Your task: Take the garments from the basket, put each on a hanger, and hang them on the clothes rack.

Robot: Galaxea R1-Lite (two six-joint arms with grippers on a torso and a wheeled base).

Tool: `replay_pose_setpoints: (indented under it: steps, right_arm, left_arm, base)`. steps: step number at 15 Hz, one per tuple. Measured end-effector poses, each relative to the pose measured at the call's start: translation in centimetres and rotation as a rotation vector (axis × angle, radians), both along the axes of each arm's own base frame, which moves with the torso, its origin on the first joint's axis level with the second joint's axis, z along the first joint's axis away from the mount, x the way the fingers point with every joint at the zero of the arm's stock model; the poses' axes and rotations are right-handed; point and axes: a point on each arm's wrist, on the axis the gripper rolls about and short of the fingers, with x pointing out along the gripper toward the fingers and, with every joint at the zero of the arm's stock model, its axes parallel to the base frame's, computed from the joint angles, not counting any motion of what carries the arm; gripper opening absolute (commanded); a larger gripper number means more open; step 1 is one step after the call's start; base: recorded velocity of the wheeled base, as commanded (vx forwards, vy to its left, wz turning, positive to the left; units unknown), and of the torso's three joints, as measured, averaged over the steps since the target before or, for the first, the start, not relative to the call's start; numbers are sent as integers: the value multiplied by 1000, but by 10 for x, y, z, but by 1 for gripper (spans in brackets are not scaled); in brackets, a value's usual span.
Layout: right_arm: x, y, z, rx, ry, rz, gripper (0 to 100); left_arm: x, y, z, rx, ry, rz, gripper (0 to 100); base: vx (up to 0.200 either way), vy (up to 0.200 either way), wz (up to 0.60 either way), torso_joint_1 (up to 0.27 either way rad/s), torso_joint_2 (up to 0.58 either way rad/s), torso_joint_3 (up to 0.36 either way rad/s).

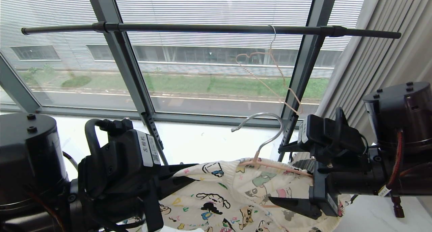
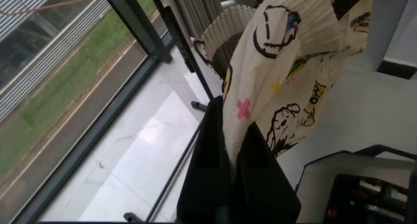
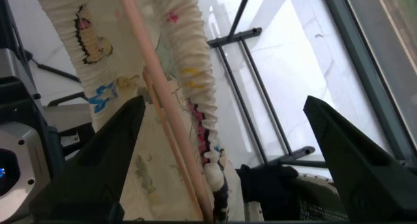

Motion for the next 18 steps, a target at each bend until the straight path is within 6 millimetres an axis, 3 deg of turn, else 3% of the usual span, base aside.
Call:
replay_pose_setpoints:
  steps: [10,11,18]
  right_arm:
    - [1,1,0,2,-3,-3,0]
    - [1,1,0,3,-3,-4,0]
    - [8,-10,4,14,-19,-60,0]
  left_arm:
    - [-1,-2,2,-6,-22,-12,0]
    - [-1,-2,2,-6,-21,-14,100]
    - [9,7,10,-43,-13,83,100]
  base:
    - [0,0,0,0,0,0]
    - [0,0,0,0,0,0]
    - [0,0,0,0,0,0]
